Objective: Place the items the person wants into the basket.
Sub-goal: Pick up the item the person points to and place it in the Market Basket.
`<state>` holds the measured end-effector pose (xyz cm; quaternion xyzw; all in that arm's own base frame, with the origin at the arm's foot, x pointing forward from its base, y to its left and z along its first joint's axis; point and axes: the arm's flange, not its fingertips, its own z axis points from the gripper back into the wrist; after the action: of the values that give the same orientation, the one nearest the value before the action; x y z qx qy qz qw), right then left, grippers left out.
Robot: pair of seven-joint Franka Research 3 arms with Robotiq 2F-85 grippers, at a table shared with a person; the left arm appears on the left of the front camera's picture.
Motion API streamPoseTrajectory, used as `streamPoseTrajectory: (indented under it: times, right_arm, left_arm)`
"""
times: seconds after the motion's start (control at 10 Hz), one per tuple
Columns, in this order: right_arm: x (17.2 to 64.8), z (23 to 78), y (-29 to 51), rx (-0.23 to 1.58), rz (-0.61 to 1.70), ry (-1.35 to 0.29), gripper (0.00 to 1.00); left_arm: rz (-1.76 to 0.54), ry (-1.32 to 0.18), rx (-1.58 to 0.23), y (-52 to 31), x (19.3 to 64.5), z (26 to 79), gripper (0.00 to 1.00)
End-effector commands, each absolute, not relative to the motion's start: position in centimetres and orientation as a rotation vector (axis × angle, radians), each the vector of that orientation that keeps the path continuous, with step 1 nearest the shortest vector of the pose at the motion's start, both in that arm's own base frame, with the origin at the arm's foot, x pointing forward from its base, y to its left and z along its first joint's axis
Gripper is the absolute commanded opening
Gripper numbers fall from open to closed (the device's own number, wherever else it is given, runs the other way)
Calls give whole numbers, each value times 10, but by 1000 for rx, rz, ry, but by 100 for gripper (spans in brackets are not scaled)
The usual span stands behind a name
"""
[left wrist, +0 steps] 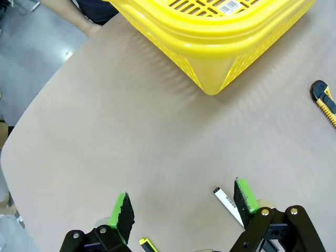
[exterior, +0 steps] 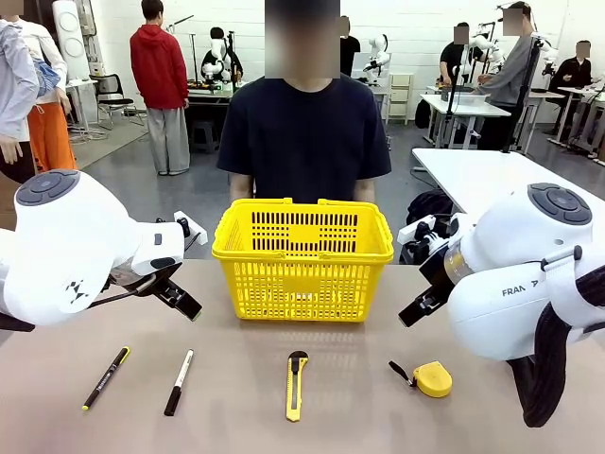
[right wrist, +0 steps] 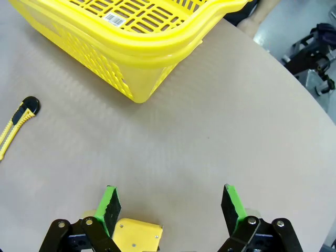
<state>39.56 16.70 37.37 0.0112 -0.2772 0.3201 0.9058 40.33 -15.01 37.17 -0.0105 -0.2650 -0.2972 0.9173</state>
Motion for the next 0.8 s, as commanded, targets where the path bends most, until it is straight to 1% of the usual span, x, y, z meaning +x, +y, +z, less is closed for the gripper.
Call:
streamPoseTrajectory:
  times: [0.0, 0.1, 0.2, 0.3, 0.4, 0.5, 0.6, 0.7]
  right_arm:
    - [396, 374, 167, 23, 661, -573, 100]
    - [396, 374, 167, 23, 661, -573, 100]
    - [351, 436, 167, -43, 684, -696, 100]
    - [313, 497, 166, -74, 682, -746, 100]
    - [286, 542, 164, -109, 681, -748, 100]
    - [261, 588, 162, -150, 674, -747, 100]
    - [245, 631, 163, -155, 669, -755, 100]
    - [231, 668, 165, -169, 657, -756, 100]
  left_arm:
    - [-611, -545, -22, -150, 403, 372, 100]
    - [-646, -539, 106, -150, 372, 385, 100]
    - [-667, -583, 177, -148, 344, 423, 100]
    - [-682, -618, 169, -142, 328, 469, 100]
    - [-671, -651, 221, -135, 317, 521, 100]
    - [-677, -661, 231, -131, 309, 567, 100]
    - [-698, -658, 213, -125, 314, 607, 100]
    - [-692, -668, 211, -121, 310, 639, 100]
